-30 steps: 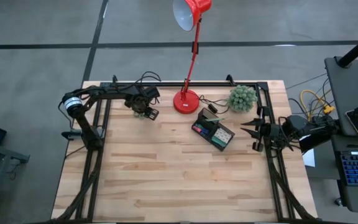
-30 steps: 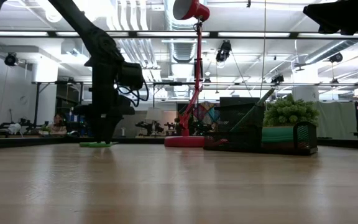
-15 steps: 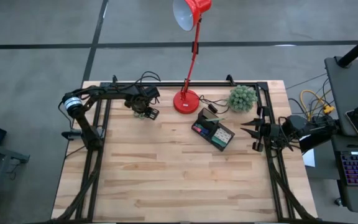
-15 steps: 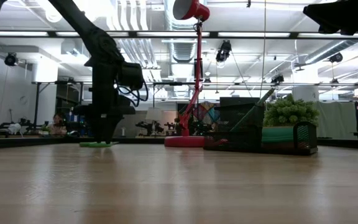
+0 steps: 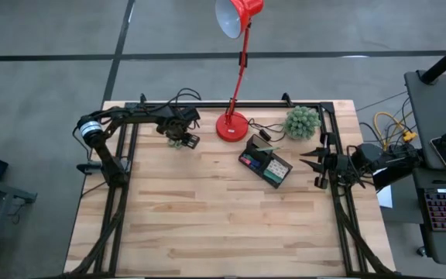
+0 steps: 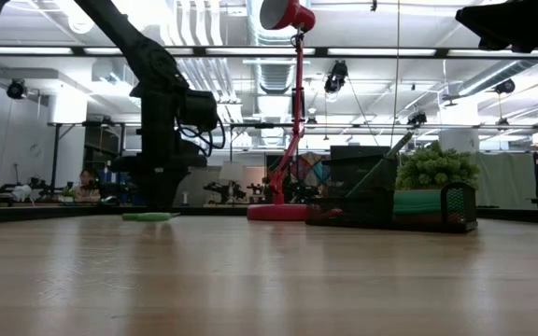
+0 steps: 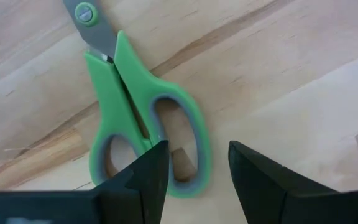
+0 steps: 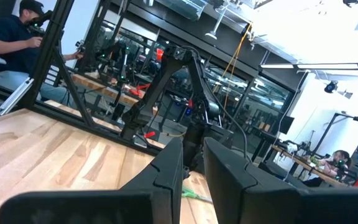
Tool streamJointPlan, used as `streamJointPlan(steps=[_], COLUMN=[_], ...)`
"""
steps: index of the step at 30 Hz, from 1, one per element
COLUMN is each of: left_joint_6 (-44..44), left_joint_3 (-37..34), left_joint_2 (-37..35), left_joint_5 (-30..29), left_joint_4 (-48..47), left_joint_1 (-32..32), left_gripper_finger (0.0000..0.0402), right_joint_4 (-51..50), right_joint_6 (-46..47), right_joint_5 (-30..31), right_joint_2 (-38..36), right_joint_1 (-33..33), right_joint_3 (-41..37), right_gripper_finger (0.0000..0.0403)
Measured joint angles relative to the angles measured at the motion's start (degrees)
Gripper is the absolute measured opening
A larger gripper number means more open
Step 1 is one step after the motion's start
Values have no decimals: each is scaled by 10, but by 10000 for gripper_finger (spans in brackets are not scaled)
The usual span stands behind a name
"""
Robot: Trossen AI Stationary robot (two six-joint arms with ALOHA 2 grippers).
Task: Pick and place office supplies into organizer
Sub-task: Put the scissors into the desk organizer
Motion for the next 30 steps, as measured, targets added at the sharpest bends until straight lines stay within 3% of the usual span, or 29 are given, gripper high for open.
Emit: streamJointPlan(steps=[11, 21, 30], left_joint_6=[-16, -31, -30], left_joint_3=[-5, -23, -36], left_joint_2=[2, 3, 0], left_joint_5=[-5, -52, -21], left_joint_4=[7, 18, 31], left_joint_1=[-24, -35, -34], left_gripper_finger=[152, 152, 152], right_joint_4=[0, 0, 0], right_joint_6=[0, 2, 1], right_joint_5=[0, 0, 0], right_joint_2=[0, 0, 0], right_joint_1=[0, 0, 0], right_joint_3=[0, 0, 0], right_gripper_finger=[56, 56, 56])
